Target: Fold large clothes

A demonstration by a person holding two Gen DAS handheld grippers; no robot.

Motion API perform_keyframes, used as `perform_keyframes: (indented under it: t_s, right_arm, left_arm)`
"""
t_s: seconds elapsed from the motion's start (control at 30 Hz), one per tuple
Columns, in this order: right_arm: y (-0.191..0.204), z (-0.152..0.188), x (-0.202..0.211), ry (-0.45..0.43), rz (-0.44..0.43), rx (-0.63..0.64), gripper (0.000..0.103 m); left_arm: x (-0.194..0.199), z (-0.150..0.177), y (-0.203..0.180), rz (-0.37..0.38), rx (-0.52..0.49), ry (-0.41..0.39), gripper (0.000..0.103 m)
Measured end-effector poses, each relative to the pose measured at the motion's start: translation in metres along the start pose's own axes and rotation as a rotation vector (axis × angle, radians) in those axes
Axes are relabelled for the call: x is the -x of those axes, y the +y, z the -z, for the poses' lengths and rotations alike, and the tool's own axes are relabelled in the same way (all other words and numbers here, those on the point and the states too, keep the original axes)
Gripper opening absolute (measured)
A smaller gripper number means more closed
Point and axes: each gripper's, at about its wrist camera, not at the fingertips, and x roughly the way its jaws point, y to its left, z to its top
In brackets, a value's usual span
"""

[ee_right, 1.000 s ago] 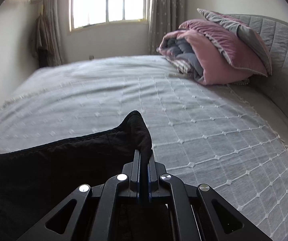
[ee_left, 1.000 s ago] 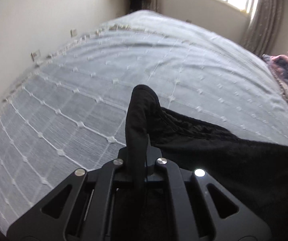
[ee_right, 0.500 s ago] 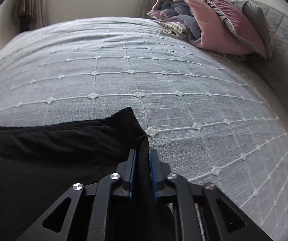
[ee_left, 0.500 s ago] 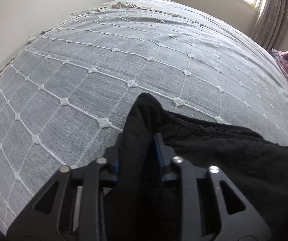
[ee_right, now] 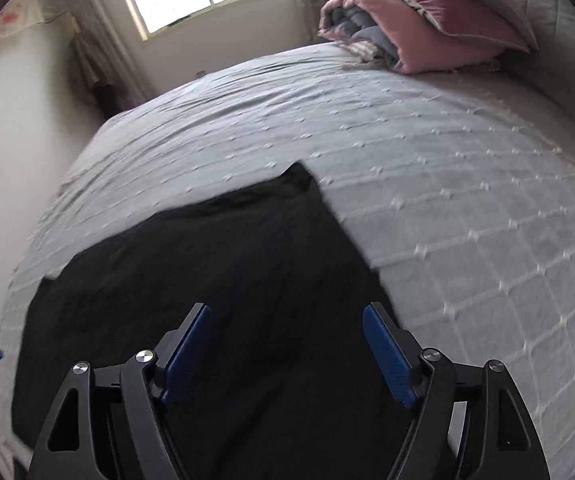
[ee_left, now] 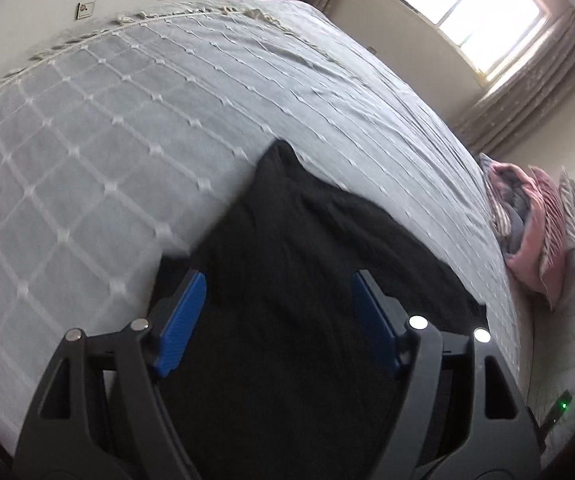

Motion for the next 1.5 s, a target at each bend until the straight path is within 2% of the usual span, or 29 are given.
perform_keyframes:
  t_s: [0.07,0.13,0.2,0.27,0.33,0.43,0.47,0.57,0.63,0.83,0.93,1.07,1.13,1.23,1.33,1.43,1.5]
  right_arm:
    - [0.009,0.02,0.024,0.009,-0.062,0.033,0.079]
    - [0.02,0.039,0.045,-0.022,-0.096,0.071,0.078]
    - [0.033,0.064,0.058,-0.029,-0.126,0.131,0.071]
    - [0.051,0.093,0.053,0.03,-0.158,0.199,0.03]
    - [0.063,0.113,0.038,0.099,-0.17,0.243,0.018]
    - [0.076,0.129,0.018,0.15,-0.11,0.293,0.018]
    - [0.077,0.132,0.013,0.159,-0.098,0.3,0.018]
    - [0.082,0.134,0.007,0.152,-0.094,0.33,0.018]
    - [0.083,0.133,0.003,0.149,-0.104,0.322,0.018]
    - [0.084,0.132,-0.026,0.187,-0.115,0.375,0.017]
    - [0.077,0.127,-0.018,0.176,-0.144,0.334,0.018]
    - [0.053,0.119,0.013,0.074,0.002,0.329,0.02]
    - [0.031,0.113,0.017,0.057,0.063,0.264,0.02]
    - [0.001,0.103,0.021,0.048,0.045,0.139,0.02]
    - [-0.013,0.1,0.017,0.065,0.081,0.092,0.019]
    - [-0.013,0.099,-0.002,0.108,0.11,0.107,0.019]
    - [-0.009,0.098,-0.011,0.119,0.127,0.14,0.019]
  left_arm:
    - [0.022,0.031,-0.008,0.017,-0.021,-0.022,0.076]
    - [0.036,0.058,-0.019,0.054,-0.06,-0.01,0.076]
    - [0.044,0.088,-0.03,0.072,-0.088,-0.015,0.077]
    - [0.036,0.12,-0.045,0.094,-0.161,0.02,0.077]
    - [0.024,0.145,-0.053,0.081,-0.217,0.043,0.077]
    - [0.003,0.169,-0.053,0.045,-0.247,0.033,0.077]
    - [0.0,0.173,-0.053,0.04,-0.275,0.003,0.077]
    - [-0.002,0.17,-0.05,-0.001,-0.336,-0.023,0.077]
    - [-0.005,0.165,-0.041,-0.021,-0.316,-0.028,0.077]
    - [-0.011,0.152,-0.025,0.022,-0.263,-0.009,0.077]
    - [0.003,0.143,-0.012,0.057,-0.181,-0.032,0.077]
    - [0.017,0.129,0.02,0.083,-0.056,-0.042,0.077]
    - [0.021,0.125,0.038,0.109,0.02,-0.037,0.076]
    - [0.027,0.123,0.052,0.15,0.078,-0.04,0.074]
    - [0.028,0.12,0.054,0.099,0.063,-0.071,0.073]
    - [0.014,0.122,0.048,0.007,0.014,-0.028,0.067]
    - [0.01,0.121,0.044,-0.029,-0.014,-0.029,0.067]
